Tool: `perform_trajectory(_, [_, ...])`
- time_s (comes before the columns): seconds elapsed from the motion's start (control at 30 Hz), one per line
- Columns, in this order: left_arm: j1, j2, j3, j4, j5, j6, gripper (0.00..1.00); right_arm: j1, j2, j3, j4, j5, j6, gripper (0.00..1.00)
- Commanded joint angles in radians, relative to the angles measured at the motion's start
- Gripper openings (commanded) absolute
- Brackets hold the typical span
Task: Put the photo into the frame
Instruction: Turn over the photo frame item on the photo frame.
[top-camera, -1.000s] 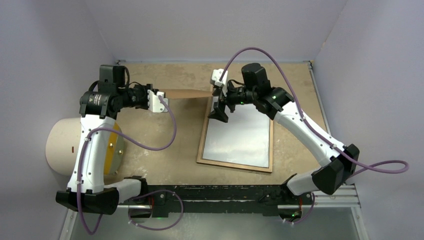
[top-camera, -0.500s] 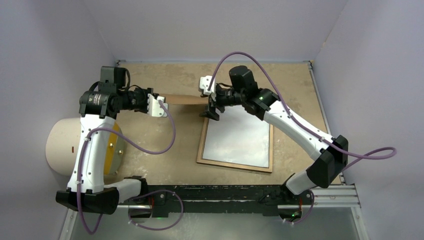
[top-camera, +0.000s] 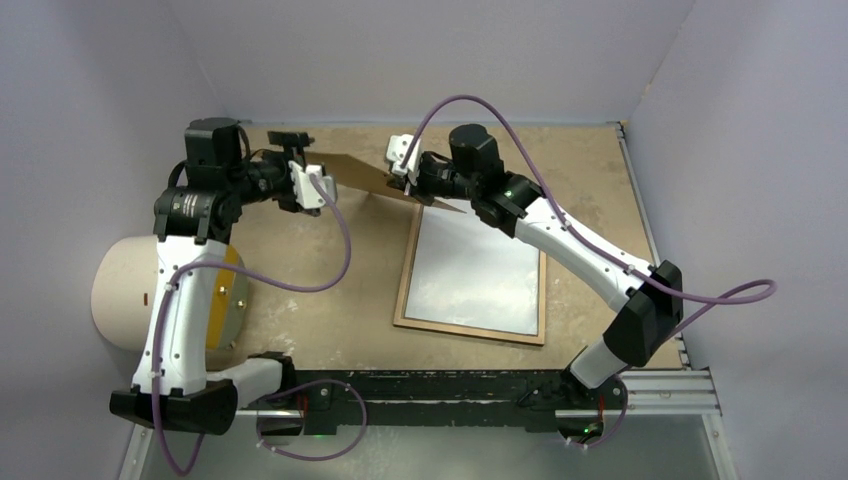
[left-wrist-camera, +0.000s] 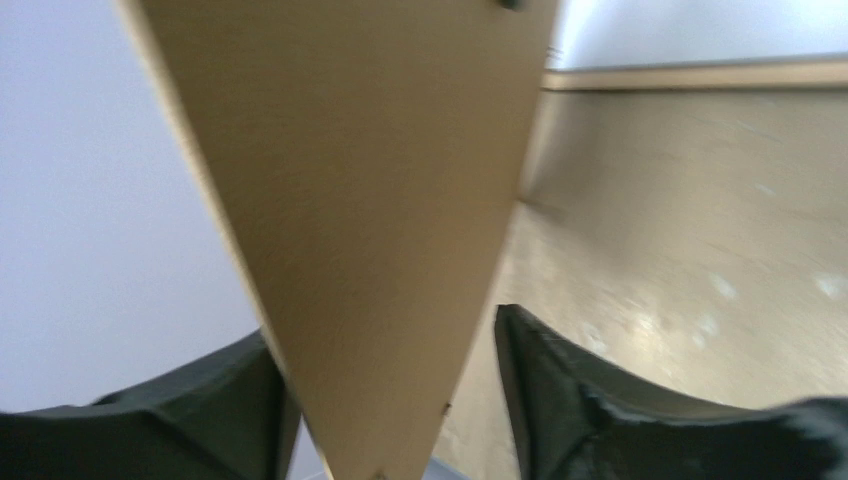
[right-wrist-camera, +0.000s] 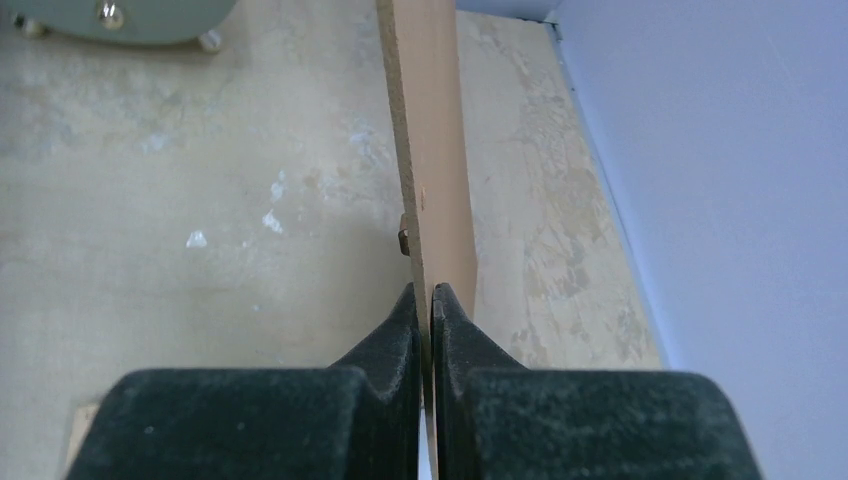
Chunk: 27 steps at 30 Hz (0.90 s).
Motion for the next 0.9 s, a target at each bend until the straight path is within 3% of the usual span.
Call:
perform_trajectory(0.0, [-0.002, -0.076, -0.056, 0.494, -0.047, -0.406, 0.85, 0.000, -0.030, -0.040, 0.139, 0.053, 0.229, 0.00])
perform_trajectory(0.13, [-0.002, -0.028, 0.001, 0.652, -0.211, -0.616, 0.88, -0.029, -0.054, -0.062, 0.290, 0.104, 0.401, 0.00])
perform_trajectory(0.27, [-0.001, 0.036, 0.093, 0.637, -0.335, -0.707, 0.90, -0.114, -0.028, -0.024, 0.343, 0.045, 0.666, 0.00])
perform_trajectory(0.4, [0.001, 0.062, 0.103, 0.575, -0.361, -0.727, 0.92, -0.216, 0.001, -0.041, 0.422, -0.035, 0.940, 0.00])
perform_trajectory(0.67, [0.045, 0.117, 0.067, 0.489, -0.414, -0.765, 0.92, -0.342, 0.011, -0.099, 0.490, -0.133, 1.203, 0.00])
perform_trajectory(0.87, [0.099, 0.168, -0.042, 0.420, -0.373, -0.782, 0.94, -0.494, -0.025, -0.248, 0.632, -0.264, 1.524, 0.00])
